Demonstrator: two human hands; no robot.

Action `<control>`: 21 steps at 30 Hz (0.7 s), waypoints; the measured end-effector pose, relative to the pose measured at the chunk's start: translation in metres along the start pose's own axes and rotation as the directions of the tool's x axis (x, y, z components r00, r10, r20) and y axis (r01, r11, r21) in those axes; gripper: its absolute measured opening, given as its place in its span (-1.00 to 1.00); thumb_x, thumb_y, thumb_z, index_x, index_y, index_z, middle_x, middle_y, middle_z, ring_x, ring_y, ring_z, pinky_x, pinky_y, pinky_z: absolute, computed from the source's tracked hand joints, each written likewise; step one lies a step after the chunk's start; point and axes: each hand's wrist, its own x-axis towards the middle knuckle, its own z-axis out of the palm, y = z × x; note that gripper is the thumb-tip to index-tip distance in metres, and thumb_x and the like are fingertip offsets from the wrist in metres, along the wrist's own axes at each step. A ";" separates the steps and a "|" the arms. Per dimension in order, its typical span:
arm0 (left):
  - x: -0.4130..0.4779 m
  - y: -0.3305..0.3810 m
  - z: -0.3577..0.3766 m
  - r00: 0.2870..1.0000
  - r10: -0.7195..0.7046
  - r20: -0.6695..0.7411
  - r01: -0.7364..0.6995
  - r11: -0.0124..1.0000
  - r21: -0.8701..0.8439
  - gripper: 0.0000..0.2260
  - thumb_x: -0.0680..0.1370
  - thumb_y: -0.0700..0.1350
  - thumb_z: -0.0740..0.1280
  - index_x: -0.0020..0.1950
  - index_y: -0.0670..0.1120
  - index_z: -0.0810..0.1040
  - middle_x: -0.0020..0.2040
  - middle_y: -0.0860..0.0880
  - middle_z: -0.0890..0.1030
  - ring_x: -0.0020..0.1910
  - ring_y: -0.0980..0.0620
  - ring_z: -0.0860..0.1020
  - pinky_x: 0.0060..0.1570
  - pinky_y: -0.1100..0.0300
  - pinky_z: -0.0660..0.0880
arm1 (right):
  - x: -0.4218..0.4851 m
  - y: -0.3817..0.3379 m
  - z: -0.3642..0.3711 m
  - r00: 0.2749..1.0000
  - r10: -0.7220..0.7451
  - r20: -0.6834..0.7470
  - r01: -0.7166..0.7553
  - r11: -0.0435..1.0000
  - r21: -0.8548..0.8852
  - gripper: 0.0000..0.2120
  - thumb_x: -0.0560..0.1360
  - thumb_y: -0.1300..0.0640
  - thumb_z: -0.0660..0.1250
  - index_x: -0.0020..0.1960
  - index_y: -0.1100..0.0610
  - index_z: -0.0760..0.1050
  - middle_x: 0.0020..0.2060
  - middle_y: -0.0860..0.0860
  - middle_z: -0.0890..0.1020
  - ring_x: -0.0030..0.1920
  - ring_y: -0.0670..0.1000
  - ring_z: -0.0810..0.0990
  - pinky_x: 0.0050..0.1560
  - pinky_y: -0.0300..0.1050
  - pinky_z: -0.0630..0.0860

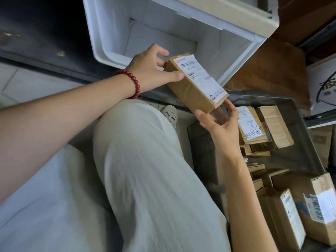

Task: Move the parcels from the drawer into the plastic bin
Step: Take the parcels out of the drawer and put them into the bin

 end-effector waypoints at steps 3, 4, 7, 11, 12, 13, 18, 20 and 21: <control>0.000 -0.003 -0.001 1.000 -0.005 0.005 0.005 1.000 -0.010 -0.39 0.39 0.21 0.44 0.36 0.05 0.35 0.21 0.12 0.56 0.18 0.12 0.51 0.10 0.26 0.35 | 0.001 0.000 -0.001 1.000 0.015 -0.013 -0.015 1.000 -0.015 -0.30 0.41 0.12 0.52 0.44 0.03 0.25 0.30 -0.03 0.48 -0.07 -0.39 0.60 -0.14 -0.46 0.53; 0.000 -0.004 -0.001 1.000 -0.007 0.004 0.007 1.000 -0.014 -0.40 0.39 0.22 0.44 0.35 0.06 0.36 0.21 0.12 0.56 0.17 0.12 0.50 0.08 0.26 0.34 | 0.001 0.001 -0.001 1.000 0.017 -0.009 -0.018 0.999 -0.031 -0.31 0.41 0.10 0.51 0.45 0.02 0.27 0.28 -0.05 0.49 -0.07 -0.40 0.59 -0.16 -0.48 0.52; 0.000 -0.008 -0.003 1.000 -0.013 -0.006 0.013 0.999 -0.036 -0.41 0.38 0.24 0.44 0.34 0.08 0.36 0.22 0.13 0.55 0.18 0.14 0.49 0.05 0.28 0.31 | 0.000 0.001 -0.003 1.000 0.017 0.009 -0.016 0.998 -0.053 -0.33 0.44 0.10 0.48 0.47 0.01 0.29 0.21 -0.14 0.54 -0.08 -0.41 0.59 -0.19 -0.52 0.48; 0.000 -0.010 -0.002 1.000 -0.013 0.004 0.013 0.999 -0.049 -0.41 0.36 0.25 0.44 0.31 0.11 0.37 0.22 0.12 0.55 0.18 0.14 0.49 -0.04 0.35 0.29 | -0.001 -0.004 -0.003 0.999 0.034 0.015 -0.033 0.999 -0.020 -0.38 0.48 0.14 0.44 0.48 0.05 0.31 0.09 -0.11 0.63 -0.11 -0.35 0.61 -0.21 -0.53 0.45; 0.000 -0.010 -0.002 1.000 -0.013 0.003 0.013 0.998 -0.055 -0.41 0.36 0.25 0.45 0.31 0.10 0.37 0.22 0.12 0.55 0.18 0.15 0.49 -0.05 0.36 0.29 | -0.002 -0.006 -0.002 0.999 0.041 0.010 -0.041 0.999 -0.008 -0.42 0.48 0.14 0.44 0.46 0.07 0.34 0.06 -0.06 0.63 -0.13 -0.35 0.61 -0.22 -0.53 0.45; 0.000 -0.010 -0.002 1.000 -0.014 0.002 0.014 0.998 -0.061 -0.42 0.37 0.24 0.45 0.31 0.10 0.38 0.21 0.12 0.55 0.18 0.15 0.49 -0.06 0.37 0.31 | -0.002 -0.007 -0.002 0.999 0.046 0.008 -0.046 0.999 -0.003 -0.46 0.49 0.14 0.43 0.43 0.09 0.38 0.03 -0.02 0.63 -0.16 -0.34 0.60 -0.22 -0.52 0.45; 0.000 -0.010 -0.004 1.000 -0.009 0.024 0.012 0.995 -0.094 -0.42 0.37 0.22 0.46 0.31 0.09 0.40 0.21 0.13 0.55 0.19 0.14 0.50 0.10 0.21 0.48 | -0.003 -0.005 0.000 0.998 0.057 0.011 -0.056 0.998 -0.022 -0.64 0.50 0.18 0.42 0.28 0.10 0.50 -0.13 0.15 0.47 -0.17 -0.15 0.49 -0.15 -0.47 0.48; -0.001 -0.011 -0.005 0.999 -0.026 0.044 0.031 0.991 -0.126 -0.42 0.37 0.19 0.47 0.32 0.09 0.39 0.23 0.12 0.53 0.19 0.12 0.51 0.10 0.08 0.54 | -0.004 -0.004 -0.001 1.000 0.027 -0.001 -0.027 0.998 -0.065 -0.61 0.50 0.19 0.42 0.31 0.07 0.48 -0.11 0.17 0.53 -0.20 -0.24 0.52 -0.11 -0.45 0.50; -0.002 -0.011 -0.005 0.998 -0.027 0.064 0.036 0.990 -0.139 -0.41 0.36 0.17 0.48 0.33 0.10 0.39 0.24 0.11 0.52 0.19 0.12 0.51 0.06 0.08 0.57 | -0.004 -0.004 -0.001 1.000 0.012 -0.015 -0.013 0.997 -0.071 -0.58 0.50 0.19 0.42 0.34 0.07 0.46 -0.06 0.08 0.58 -0.16 -0.27 0.56 -0.07 -0.42 0.52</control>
